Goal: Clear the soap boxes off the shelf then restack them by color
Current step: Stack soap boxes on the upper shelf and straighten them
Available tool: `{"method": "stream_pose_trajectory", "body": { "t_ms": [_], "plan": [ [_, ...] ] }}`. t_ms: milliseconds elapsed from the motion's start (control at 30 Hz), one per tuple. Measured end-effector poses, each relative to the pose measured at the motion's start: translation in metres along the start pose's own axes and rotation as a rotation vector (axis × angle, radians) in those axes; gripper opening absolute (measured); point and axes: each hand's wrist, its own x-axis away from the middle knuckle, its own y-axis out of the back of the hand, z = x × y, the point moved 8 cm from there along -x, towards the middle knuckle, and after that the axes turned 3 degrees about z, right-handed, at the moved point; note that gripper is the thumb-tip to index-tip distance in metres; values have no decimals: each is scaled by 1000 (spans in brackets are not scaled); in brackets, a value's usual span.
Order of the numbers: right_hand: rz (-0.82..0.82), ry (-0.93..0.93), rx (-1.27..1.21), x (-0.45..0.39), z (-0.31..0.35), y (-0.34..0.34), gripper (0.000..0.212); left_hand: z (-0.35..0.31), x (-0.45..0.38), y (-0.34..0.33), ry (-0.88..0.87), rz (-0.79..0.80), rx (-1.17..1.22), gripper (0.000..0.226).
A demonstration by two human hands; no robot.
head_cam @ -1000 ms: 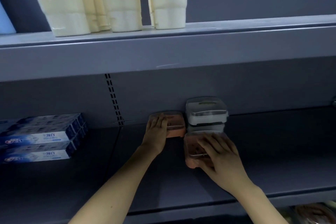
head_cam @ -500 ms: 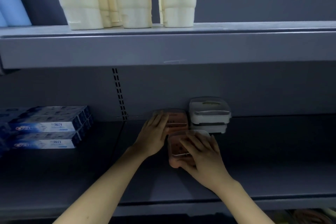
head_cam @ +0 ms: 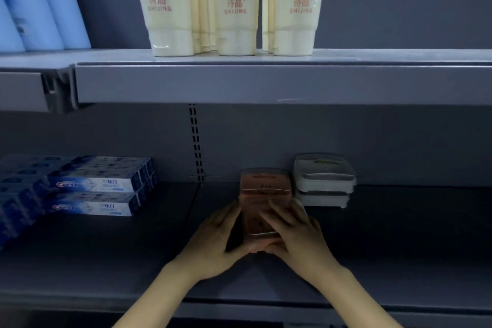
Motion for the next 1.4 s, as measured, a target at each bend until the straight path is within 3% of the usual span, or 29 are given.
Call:
{"method": "stream_pose_trajectory", "body": {
  "t_ms": [167,367,567,733,1400],
  "plan": [
    [-250,20,48,-8,10,30,71,42,11,2,240,-133,45,72],
    [-305,-2,80,-44,9,57,68,63,6,-2,334,-251,-44,75],
    [-158,-60,181,-77,-2,46,72,59,7,2,312,-310,-72,80],
    [-163,-84,188,-88,-12,38,70,57,8,4,298,-349,-107,61],
    [-90,-110,250,-113,-23,39,81,55,9,2,281,-321,-125,59]
  ]
}}
